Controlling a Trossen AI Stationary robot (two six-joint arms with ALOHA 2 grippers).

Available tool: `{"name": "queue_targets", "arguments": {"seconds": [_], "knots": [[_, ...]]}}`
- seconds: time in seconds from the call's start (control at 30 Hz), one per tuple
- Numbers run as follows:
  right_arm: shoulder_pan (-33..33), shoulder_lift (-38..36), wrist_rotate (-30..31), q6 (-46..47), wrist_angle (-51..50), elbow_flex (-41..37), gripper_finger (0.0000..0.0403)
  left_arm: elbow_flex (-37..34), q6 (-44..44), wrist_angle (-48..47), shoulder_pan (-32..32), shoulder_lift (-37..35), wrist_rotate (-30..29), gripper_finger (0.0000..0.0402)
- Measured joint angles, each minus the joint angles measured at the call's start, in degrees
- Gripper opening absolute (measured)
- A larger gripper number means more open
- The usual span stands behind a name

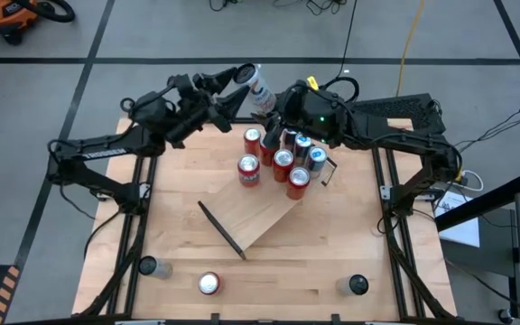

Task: Place canned beverage on shelf
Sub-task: Put the top white soda can on the shelf

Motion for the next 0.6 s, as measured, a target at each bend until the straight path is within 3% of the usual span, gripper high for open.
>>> {"name": "queue_targets", "arguments": {"seconds": [0.2, 0.6], "knots": [[0.21, 1.12, -0.04, -0.22, 0.05, 0.0, 0.0232, 0.02, -3.57, -0.42, 1.96, 0.32, 5.79, 0.0393], [0.19, 2.33, -0.07, -0.24, 0.98, 0.0, 0.0233, 0.0, -3.0, -5.06, 2.23, 0.44, 5.24, 0.0377]]}}
